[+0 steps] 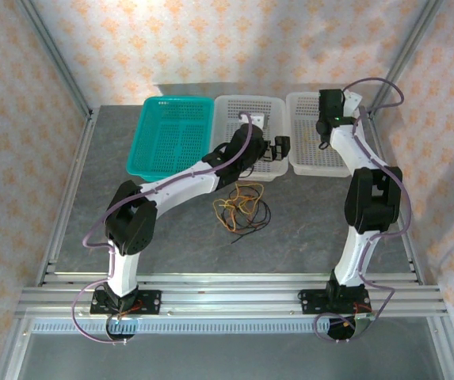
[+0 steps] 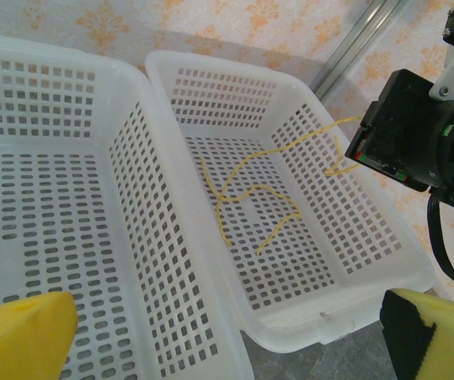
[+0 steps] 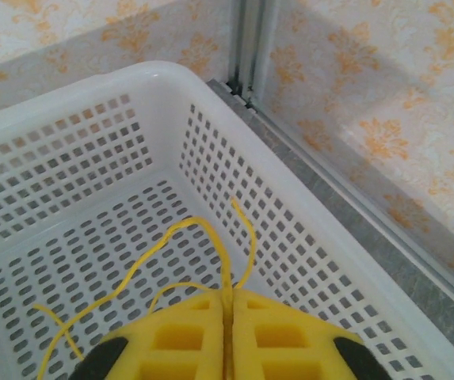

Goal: Untangle the cables

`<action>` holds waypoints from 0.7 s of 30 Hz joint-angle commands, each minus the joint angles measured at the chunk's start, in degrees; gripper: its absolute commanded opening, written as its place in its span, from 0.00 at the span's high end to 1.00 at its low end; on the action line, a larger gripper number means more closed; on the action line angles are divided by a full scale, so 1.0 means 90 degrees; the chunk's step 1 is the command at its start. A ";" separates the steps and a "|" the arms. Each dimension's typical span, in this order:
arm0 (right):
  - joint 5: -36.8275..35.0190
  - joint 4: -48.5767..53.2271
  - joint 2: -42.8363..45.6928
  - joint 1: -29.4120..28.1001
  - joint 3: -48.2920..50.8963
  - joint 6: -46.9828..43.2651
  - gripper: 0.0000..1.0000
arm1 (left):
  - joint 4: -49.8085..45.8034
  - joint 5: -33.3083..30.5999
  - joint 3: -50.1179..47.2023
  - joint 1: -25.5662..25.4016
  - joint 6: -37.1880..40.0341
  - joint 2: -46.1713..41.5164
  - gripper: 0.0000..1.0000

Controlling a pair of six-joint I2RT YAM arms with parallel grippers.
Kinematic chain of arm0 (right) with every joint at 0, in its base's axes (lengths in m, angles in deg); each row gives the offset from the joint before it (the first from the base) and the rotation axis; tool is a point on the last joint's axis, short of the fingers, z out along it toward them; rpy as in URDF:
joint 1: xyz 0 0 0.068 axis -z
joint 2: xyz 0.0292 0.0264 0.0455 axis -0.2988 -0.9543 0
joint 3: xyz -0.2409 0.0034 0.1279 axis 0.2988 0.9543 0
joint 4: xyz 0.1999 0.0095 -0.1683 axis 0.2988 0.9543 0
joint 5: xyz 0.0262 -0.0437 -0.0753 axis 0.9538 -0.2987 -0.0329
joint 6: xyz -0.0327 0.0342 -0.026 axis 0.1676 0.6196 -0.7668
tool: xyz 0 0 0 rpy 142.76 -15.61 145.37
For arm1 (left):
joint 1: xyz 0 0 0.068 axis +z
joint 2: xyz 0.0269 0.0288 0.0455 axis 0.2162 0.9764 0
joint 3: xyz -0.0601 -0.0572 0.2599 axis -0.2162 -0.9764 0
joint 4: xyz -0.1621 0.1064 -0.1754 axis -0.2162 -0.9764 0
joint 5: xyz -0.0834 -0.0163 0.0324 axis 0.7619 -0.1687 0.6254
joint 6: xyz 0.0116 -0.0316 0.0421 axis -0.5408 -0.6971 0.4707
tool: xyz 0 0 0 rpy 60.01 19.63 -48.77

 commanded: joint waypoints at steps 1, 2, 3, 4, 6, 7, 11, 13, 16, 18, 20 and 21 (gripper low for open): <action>0.0343 -0.0026 -0.0066 0.0031 -0.0264 -0.0090 0.89 | -0.0036 0.0084 -0.0071 0.0038 -0.0053 -0.0106 0.01; 0.0469 -0.0027 -0.0062 0.0031 -0.0271 -0.0089 0.87 | -0.0031 0.0084 -0.0101 0.0038 -0.0061 -0.0123 0.01; 0.0566 -0.0035 -0.0045 0.0036 -0.0253 -0.0099 0.86 | -0.0023 0.0084 -0.0127 0.0037 -0.0063 -0.0140 0.01; 0.0639 -0.0026 -0.0035 0.0031 -0.0258 -0.0091 0.84 | -0.0016 0.0084 -0.0165 0.0040 -0.0072 -0.0162 0.01; 0.0762 -0.0017 -0.0001 0.0031 -0.0250 -0.0085 0.80 | 0.0008 0.0081 -0.0243 0.0037 -0.0082 -0.0208 0.01; 0.0820 -0.0017 0.0020 0.0031 -0.0247 -0.0082 0.79 | 0.0021 0.0075 -0.0291 0.0037 -0.0079 -0.0232 0.01; 0.0904 0.0012 0.0108 0.0031 -0.0233 -0.0082 0.75 | 0.0050 0.0027 -0.0466 0.0049 -0.0081 -0.0426 0.01; 0.0894 0.0035 0.0181 0.0031 -0.0208 -0.0082 0.75 | 0.0067 0.0011 -0.0554 0.0047 -0.0083 -0.0503 0.01; 0.0906 0.0016 0.0371 0.0033 -0.0103 -0.0091 0.74 | 0.0116 -0.0010 -0.0719 0.0048 -0.0073 -0.0644 0.01; 0.0934 -0.0006 0.0544 0.0031 0.0003 -0.0082 0.74 | 0.0148 -0.0004 -0.0845 0.0048 -0.0071 -0.0750 0.00; 0.0988 -0.0060 0.0783 0.0031 0.0184 -0.0034 0.73 | 0.0186 -0.0004 -0.1000 0.0047 -0.0054 -0.0894 0.01; 0.1045 -0.0093 0.0910 0.0031 0.0279 -0.0017 0.73 | 0.0198 -0.0003 -0.1071 0.0048 -0.0040 -0.0964 0.00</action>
